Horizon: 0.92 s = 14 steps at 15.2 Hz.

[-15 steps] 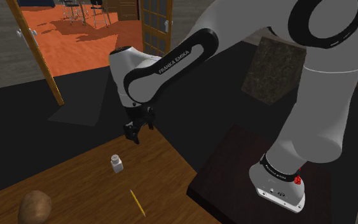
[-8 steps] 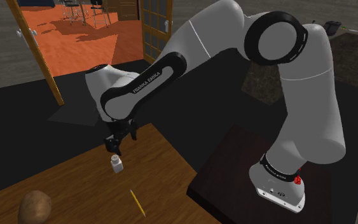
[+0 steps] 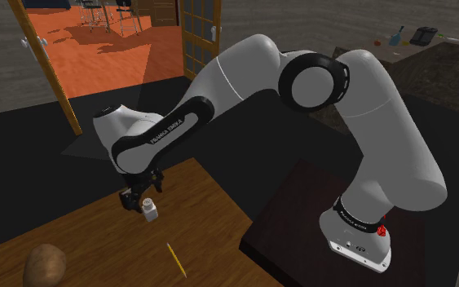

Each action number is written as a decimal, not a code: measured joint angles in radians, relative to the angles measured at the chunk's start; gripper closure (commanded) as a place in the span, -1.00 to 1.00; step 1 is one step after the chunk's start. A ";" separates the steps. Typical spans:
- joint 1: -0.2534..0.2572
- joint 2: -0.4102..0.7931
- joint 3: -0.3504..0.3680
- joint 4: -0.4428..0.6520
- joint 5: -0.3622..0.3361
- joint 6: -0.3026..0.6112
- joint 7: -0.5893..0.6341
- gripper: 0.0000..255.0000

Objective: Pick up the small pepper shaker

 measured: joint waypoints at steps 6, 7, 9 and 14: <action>0.008 0.053 -0.009 0.019 -0.009 0.034 0.001 1.00; 0.009 0.054 -0.009 0.019 -0.009 0.035 0.001 1.00; 0.009 0.054 -0.010 0.019 -0.010 0.036 0.001 1.00; 0.009 0.054 -0.010 0.019 -0.010 0.036 0.002 1.00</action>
